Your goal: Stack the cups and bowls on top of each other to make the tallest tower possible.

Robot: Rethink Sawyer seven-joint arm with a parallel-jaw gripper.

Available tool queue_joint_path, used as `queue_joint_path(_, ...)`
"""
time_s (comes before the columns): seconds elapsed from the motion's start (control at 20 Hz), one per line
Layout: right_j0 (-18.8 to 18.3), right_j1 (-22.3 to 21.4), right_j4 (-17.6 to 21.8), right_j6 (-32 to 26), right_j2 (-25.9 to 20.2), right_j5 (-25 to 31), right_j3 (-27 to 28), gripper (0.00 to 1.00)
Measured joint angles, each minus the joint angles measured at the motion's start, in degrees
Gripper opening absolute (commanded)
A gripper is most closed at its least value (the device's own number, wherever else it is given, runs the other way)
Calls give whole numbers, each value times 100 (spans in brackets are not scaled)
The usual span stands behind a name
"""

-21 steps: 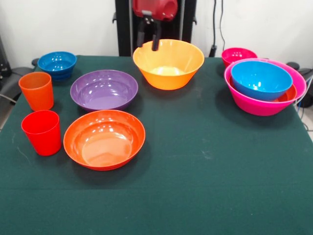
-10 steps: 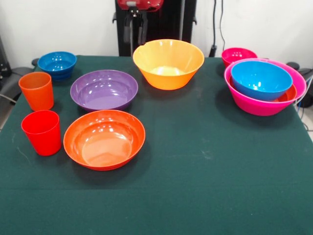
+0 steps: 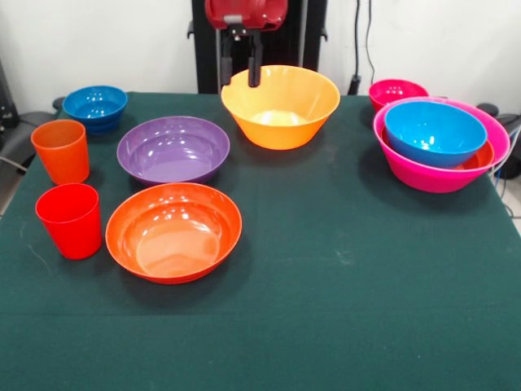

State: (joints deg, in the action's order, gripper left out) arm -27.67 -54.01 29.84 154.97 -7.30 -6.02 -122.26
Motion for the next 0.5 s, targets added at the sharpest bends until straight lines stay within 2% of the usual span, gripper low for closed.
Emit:
queue_joint_path(0.3,38,217,189,0,-40,-7,167,100)
queue_joint_path(0.5,-77,276,441,0,-192,-19,233,100)
